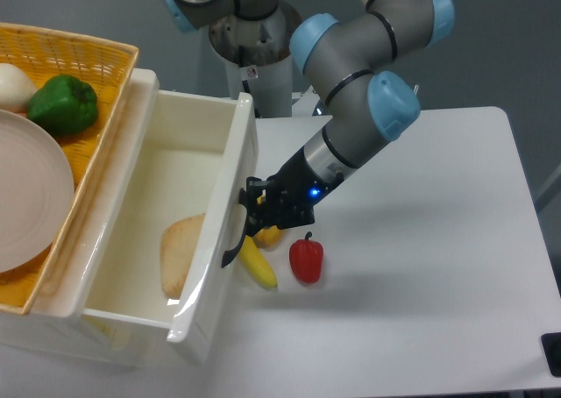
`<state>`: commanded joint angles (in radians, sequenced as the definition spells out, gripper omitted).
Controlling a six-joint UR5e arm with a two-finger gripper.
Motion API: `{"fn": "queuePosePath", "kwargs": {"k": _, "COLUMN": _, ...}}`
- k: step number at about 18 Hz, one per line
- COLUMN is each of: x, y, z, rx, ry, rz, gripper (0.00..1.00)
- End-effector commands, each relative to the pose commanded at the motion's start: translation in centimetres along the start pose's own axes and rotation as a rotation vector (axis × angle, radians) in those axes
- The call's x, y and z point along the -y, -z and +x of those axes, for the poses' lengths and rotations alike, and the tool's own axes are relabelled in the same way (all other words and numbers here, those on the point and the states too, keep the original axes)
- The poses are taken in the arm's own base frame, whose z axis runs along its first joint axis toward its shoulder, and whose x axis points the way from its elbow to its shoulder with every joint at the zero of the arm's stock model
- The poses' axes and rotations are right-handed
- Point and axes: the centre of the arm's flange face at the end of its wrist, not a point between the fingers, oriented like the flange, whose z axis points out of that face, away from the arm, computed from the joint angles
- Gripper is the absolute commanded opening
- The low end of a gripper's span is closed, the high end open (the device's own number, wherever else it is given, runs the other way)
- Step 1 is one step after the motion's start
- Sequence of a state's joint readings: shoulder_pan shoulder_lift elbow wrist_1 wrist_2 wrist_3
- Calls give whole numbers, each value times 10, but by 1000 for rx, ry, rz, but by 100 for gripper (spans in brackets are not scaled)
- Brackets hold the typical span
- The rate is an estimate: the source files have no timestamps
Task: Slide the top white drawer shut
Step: 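Push the drawer front with the gripper into the cabinet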
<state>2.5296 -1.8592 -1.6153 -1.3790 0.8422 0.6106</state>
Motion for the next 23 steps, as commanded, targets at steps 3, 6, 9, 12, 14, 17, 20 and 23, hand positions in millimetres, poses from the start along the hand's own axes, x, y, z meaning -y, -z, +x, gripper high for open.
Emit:
{"fn": "queuePosePath", "kwargs": {"k": 3, "x": 1, "y": -7, "z": 8, "rx": -4, "ry": 0, "rz": -10, "gripper": 7}}
{"fn": "queuePosePath", "kwargs": {"k": 6, "x": 3, "y": -12, "z": 14, "rx": -5, "ry": -5, "rz": -18, "gripper": 7}}
{"fn": "queuePosePath", "kwargs": {"k": 9, "x": 3, "y": -13, "z": 23, "rx": -5, "ry": -1, "rz": -20, "gripper": 7}}
{"fn": "queuePosePath", "kwargs": {"k": 12, "x": 4, "y": -18, "z": 34, "rx": -8, "ry": -7, "rz": -29, "gripper": 7}}
{"fn": "queuePosePath", "kwargs": {"k": 14, "x": 4, "y": -20, "z": 38, "rx": -8, "ry": -2, "rz": -31, "gripper": 7}}
{"fn": "queuePosePath", "kwargs": {"k": 17, "x": 4, "y": -24, "z": 50, "rx": -8, "ry": -12, "rz": -38, "gripper": 7}}
{"fn": "queuePosePath", "kwargs": {"k": 20, "x": 4, "y": -33, "z": 61, "rx": -13, "ry": -18, "rz": -52, "gripper": 7}}
{"fn": "queuePosePath", "kwargs": {"k": 23, "x": 5, "y": -41, "z": 69, "rx": -12, "ry": -17, "rz": -64, "gripper": 7}}
